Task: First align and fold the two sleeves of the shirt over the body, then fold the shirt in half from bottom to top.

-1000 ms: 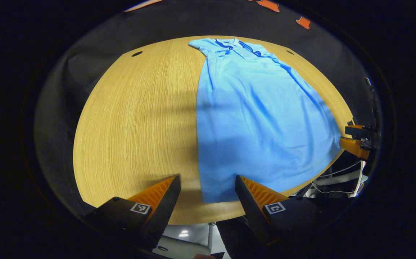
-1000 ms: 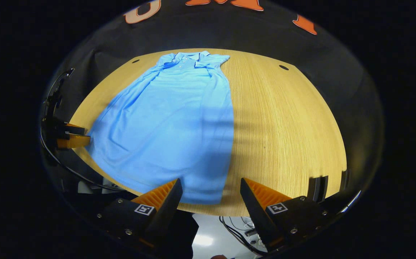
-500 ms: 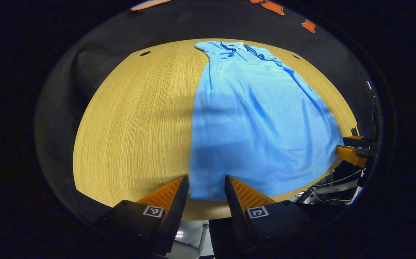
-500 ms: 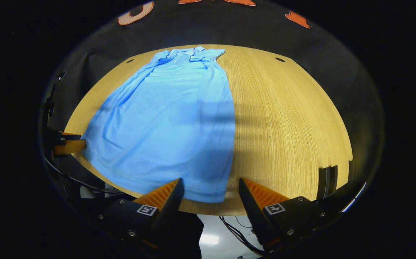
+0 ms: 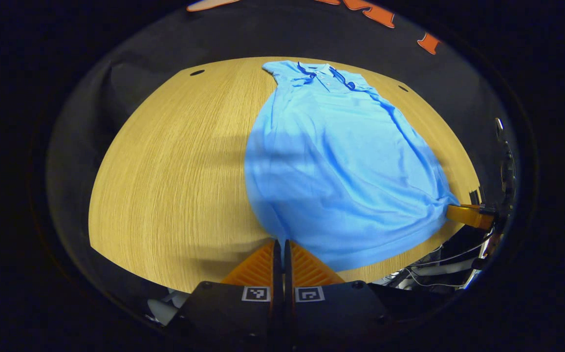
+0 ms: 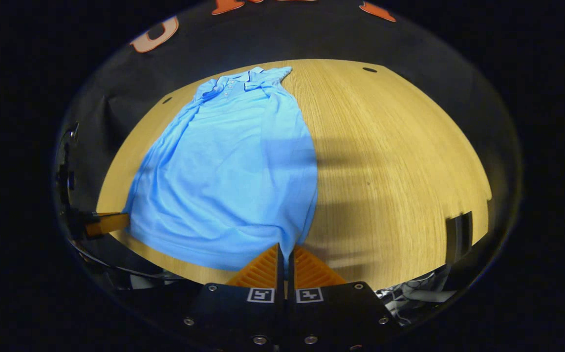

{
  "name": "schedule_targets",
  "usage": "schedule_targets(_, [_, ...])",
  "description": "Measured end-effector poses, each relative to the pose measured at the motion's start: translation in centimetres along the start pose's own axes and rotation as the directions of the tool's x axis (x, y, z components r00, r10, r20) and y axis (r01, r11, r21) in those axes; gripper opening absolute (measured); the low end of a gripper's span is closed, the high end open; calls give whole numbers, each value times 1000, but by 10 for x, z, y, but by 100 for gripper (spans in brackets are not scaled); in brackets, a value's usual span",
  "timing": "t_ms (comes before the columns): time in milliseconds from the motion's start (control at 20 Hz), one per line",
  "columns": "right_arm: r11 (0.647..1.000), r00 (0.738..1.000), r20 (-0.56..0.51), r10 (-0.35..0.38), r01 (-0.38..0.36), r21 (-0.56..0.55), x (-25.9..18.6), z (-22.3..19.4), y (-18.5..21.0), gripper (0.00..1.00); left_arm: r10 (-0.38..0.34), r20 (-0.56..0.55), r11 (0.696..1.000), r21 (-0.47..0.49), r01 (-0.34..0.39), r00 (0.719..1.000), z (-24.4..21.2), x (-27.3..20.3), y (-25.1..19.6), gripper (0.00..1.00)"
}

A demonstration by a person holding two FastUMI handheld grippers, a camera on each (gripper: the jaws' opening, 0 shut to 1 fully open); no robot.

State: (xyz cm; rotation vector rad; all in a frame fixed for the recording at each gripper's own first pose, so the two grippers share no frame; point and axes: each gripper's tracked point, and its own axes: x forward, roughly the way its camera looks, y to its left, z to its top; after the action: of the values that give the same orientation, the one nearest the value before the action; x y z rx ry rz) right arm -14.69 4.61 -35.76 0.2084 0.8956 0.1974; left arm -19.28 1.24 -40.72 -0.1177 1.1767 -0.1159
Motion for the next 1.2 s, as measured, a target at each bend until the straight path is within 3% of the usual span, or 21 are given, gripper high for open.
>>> schedule_targets(250, [996,995,65,81,-78,-49,-12,24,17,1,-3,94,1000,-3,3,996,37,-25,-4,5])
schedule_targets(500, [990,979,156,130,-120,-74,-26,83,31,1,-3,198,1000,-5,5,980,88,-44,-2,5])
schedule_targets(900, [992,954,272,126,-113,-62,-37,177,37,1,-32,303,999,-5,35,952,173,-43,16,5])
schedule_targets(1200, [995,954,285,96,-82,-59,-21,236,38,1,-31,362,999,25,23,932,243,-30,32,5])
